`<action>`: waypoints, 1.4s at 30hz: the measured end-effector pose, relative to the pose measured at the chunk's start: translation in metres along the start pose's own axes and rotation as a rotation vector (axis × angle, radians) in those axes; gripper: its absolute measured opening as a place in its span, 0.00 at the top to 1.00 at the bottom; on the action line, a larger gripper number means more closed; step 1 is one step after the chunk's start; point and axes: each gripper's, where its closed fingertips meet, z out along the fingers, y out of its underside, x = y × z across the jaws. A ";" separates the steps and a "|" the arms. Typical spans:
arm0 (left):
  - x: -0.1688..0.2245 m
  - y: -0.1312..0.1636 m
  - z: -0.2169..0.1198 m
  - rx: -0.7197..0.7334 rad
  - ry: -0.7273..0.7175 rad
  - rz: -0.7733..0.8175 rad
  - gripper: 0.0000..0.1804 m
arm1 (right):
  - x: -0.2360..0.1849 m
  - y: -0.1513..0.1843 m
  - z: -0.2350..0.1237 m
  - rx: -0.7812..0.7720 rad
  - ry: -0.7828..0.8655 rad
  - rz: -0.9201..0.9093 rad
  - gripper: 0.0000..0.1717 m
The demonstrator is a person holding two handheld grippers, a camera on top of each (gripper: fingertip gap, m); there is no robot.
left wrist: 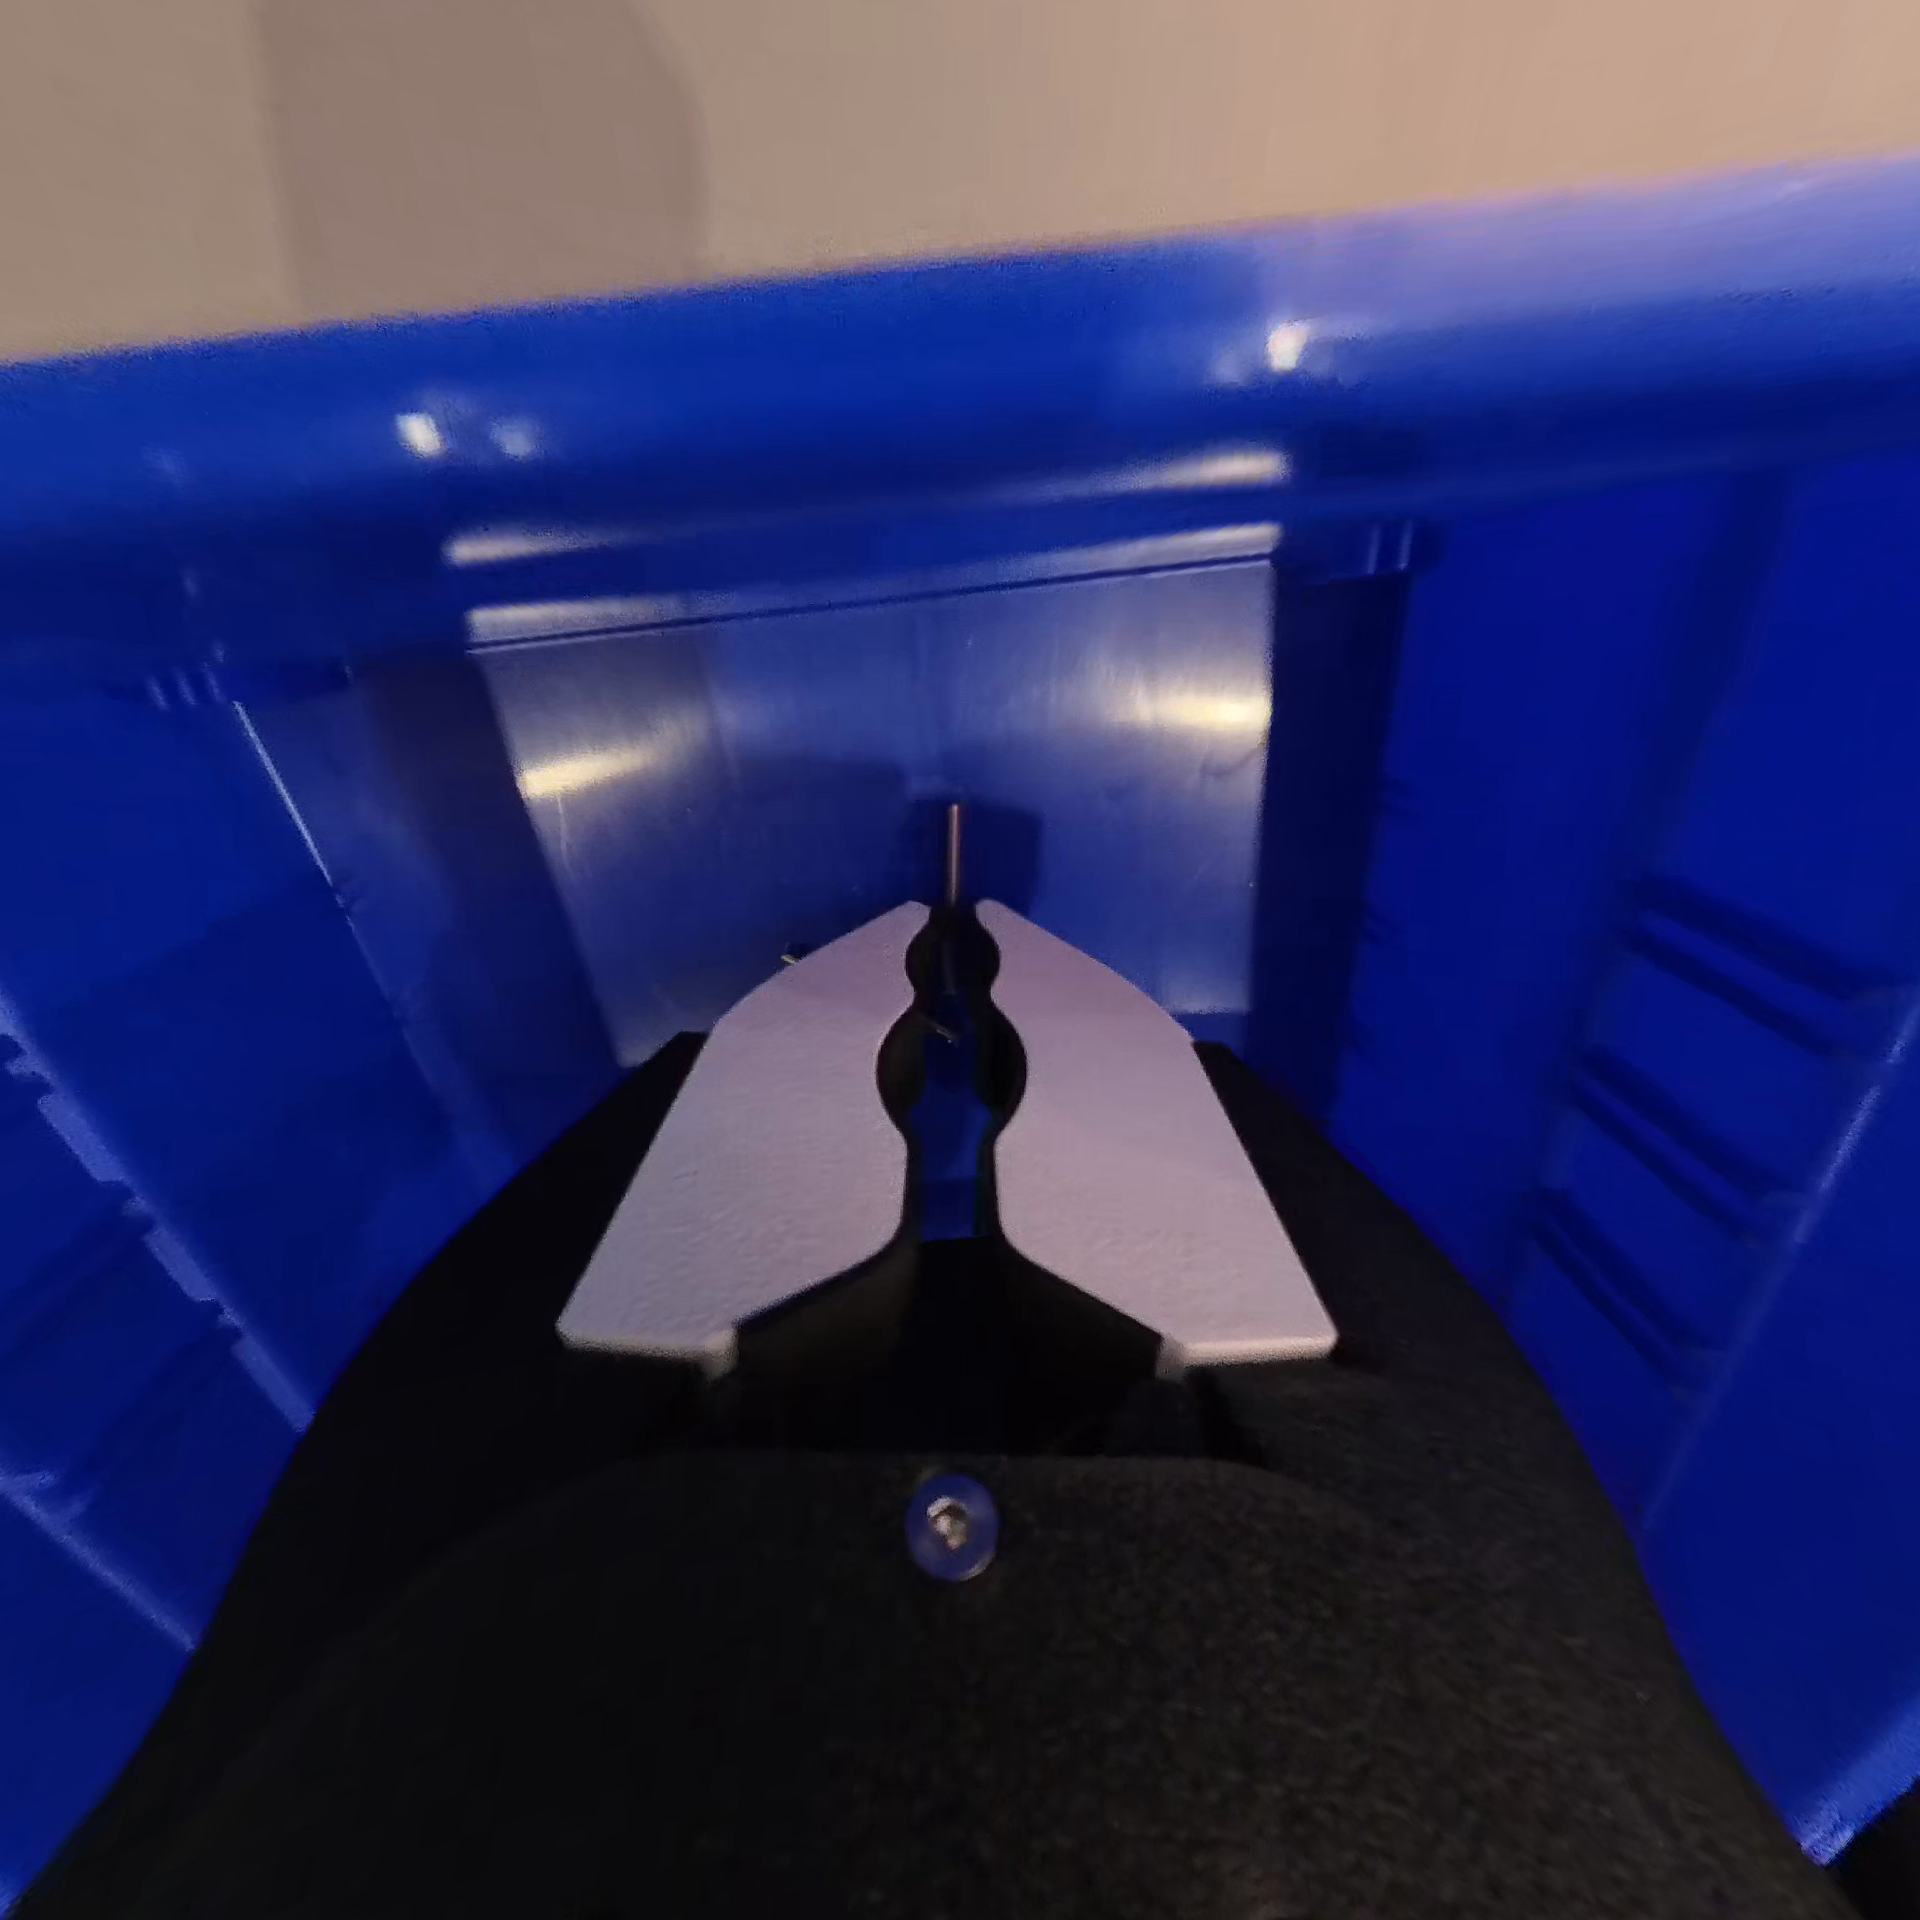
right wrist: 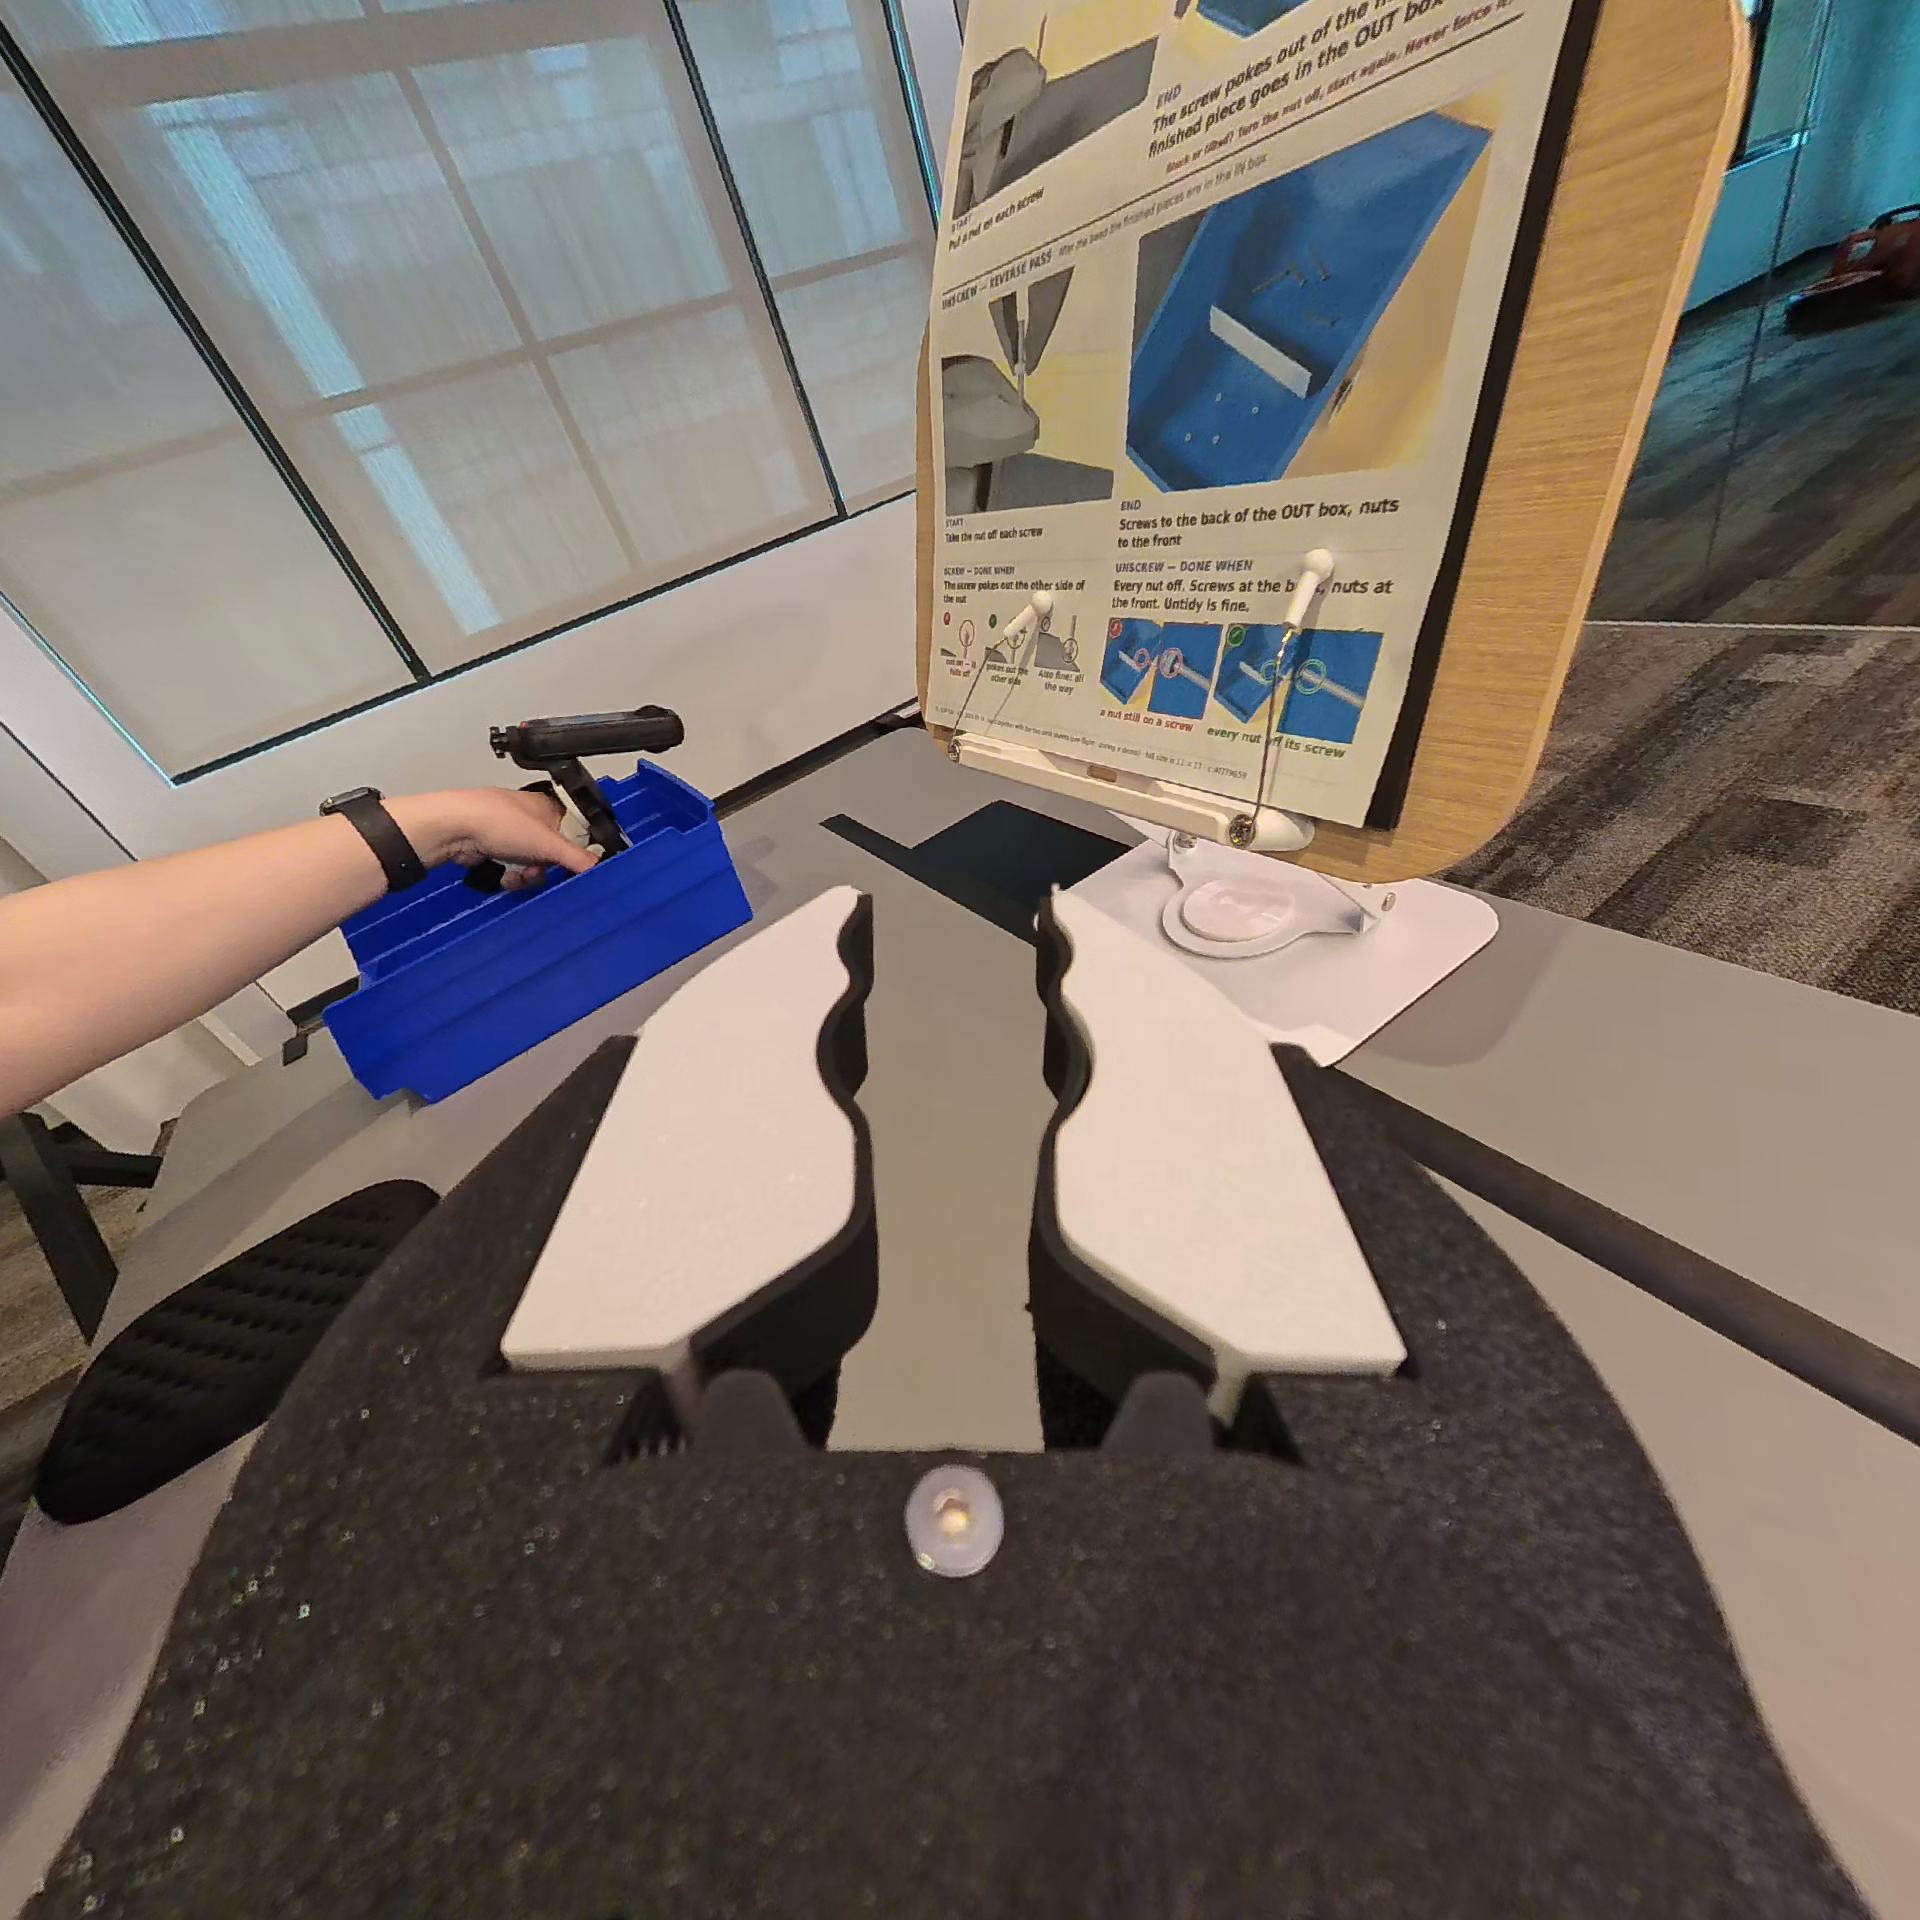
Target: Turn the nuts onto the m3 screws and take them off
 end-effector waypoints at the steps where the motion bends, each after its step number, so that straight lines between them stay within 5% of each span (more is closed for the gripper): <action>1: 0.000 0.000 0.000 0.005 0.001 0.000 0.98 | 0.000 0.000 0.000 0.001 0.001 0.000 0.83; 7: -0.003 -0.005 -0.011 0.091 -0.009 0.026 0.98 | 0.003 -0.001 -0.003 0.012 -0.001 0.011 0.83; 12: 0.012 -0.033 -0.080 0.389 0.135 0.002 0.98 | 0.000 -0.004 -0.001 0.032 -0.018 0.022 0.83; 19: 0.134 -0.029 -0.202 0.800 0.522 0.262 0.98 | -0.025 -0.007 0.018 0.047 -0.110 0.005 0.84; 29: 0.343 0.030 -0.261 0.965 1.116 0.580 0.99 | -0.132 -0.014 0.065 0.082 -0.460 -0.009 0.86; 34: 0.398 0.029 -0.280 0.961 1.308 0.640 0.99 | -0.154 -0.022 0.064 0.082 -0.429 -0.104 0.84; 42: 0.425 0.023 -0.289 1.056 1.335 0.701 0.99 | -0.147 -0.042 0.044 0.130 -0.439 0.016 0.89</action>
